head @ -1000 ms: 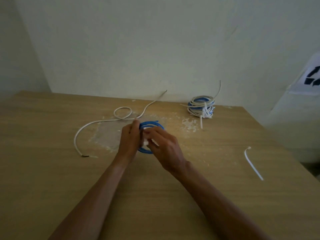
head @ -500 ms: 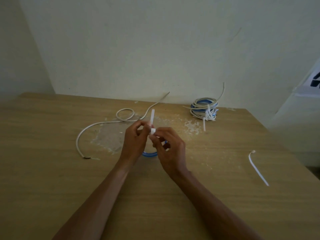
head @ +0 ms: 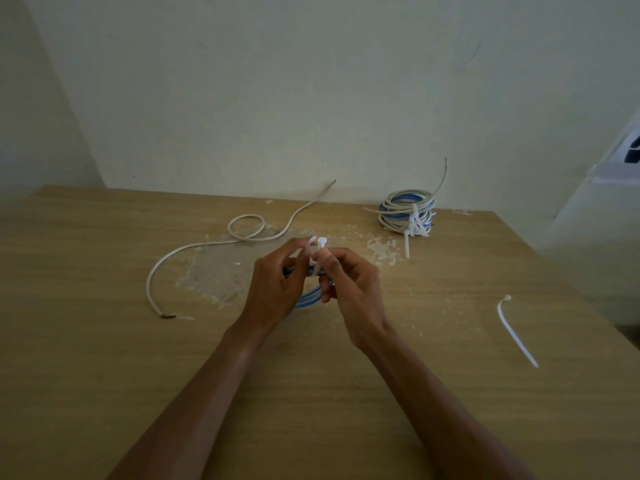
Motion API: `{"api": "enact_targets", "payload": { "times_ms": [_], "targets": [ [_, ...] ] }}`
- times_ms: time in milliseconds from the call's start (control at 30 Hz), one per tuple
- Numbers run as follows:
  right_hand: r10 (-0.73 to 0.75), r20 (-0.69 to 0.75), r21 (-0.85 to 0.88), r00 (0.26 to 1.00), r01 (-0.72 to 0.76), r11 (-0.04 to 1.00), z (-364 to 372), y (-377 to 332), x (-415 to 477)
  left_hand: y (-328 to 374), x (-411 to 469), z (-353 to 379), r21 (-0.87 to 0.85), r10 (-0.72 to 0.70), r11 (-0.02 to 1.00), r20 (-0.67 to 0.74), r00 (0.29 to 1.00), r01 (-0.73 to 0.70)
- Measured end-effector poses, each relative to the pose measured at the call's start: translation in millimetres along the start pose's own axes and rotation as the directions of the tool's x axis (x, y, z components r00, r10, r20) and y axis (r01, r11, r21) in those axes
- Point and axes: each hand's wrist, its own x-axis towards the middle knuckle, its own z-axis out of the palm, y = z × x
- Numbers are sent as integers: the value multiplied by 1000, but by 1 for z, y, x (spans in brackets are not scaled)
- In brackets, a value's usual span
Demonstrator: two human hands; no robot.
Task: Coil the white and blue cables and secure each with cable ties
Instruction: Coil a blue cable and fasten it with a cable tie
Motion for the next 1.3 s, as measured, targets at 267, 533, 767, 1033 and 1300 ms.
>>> {"api": "enact_targets", "payload": {
  "times_ms": [267, 533, 767, 1033, 1300],
  "targets": [
    [83, 56, 40, 995, -85, 996, -4, 4, 2, 0, -2, 1, 93, 91, 991, 1, 996, -91],
    [60, 66, 82, 996, -65, 995, -4, 3, 2, -3, -2, 2, 132, 121, 984, -14, 993, -118],
    [169, 69, 59, 983, -173, 983, -5, 4, 5, -3, -3, 0, 181, 146, 972, 17, 989, -146],
    [-90, -89, -285, 992, 61, 956, -10, 7, 7, -11, -1, -1, 193, 118, 973, 43, 992, -124],
    [-22, -51, -359, 998, 2, 933, -26, 2, 13, -17, -3, 0, 335, 191, 914, 141, 972, -228]
  ]
}}
